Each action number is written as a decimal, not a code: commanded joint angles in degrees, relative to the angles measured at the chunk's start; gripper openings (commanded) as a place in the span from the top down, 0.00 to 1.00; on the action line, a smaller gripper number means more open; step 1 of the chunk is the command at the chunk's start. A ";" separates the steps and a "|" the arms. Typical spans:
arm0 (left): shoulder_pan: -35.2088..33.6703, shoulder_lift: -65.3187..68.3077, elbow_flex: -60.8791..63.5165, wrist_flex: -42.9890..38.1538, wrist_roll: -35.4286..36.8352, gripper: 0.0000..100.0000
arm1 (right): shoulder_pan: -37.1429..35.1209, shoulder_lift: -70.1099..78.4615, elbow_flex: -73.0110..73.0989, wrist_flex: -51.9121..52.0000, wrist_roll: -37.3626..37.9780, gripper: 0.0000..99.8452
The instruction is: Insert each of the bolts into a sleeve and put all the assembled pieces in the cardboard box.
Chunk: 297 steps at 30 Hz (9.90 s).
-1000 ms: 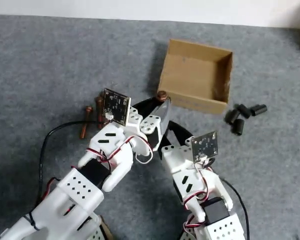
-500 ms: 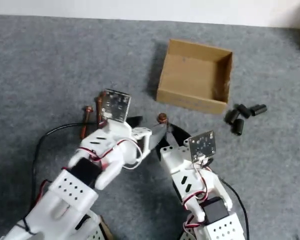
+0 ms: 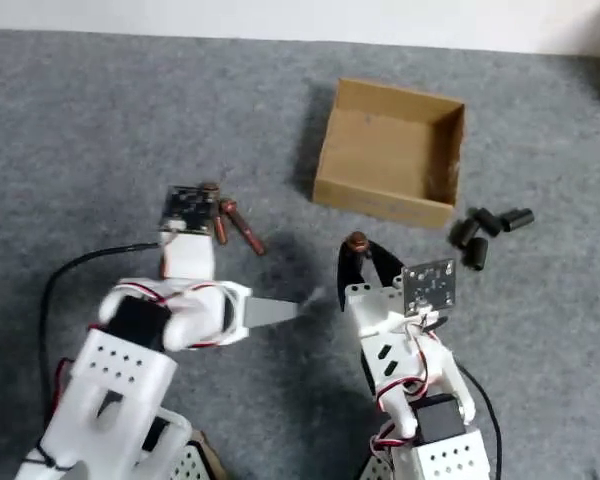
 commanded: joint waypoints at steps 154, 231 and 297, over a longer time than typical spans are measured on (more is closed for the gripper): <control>-6.81 -0.40 19.82 -22.42 0.00 0.54 | 40.31 155.74 -149.41 55.25 -21.63 1.00; -26.07 58.86 -49.01 4.66 -29.54 0.83 | 16.66 34.59 -21.93 16.84 -4.13 1.00; -18.68 76.53 -75.30 22.15 -26.02 0.99 | 3.30 -1.19 -9.01 25.98 4.84 1.00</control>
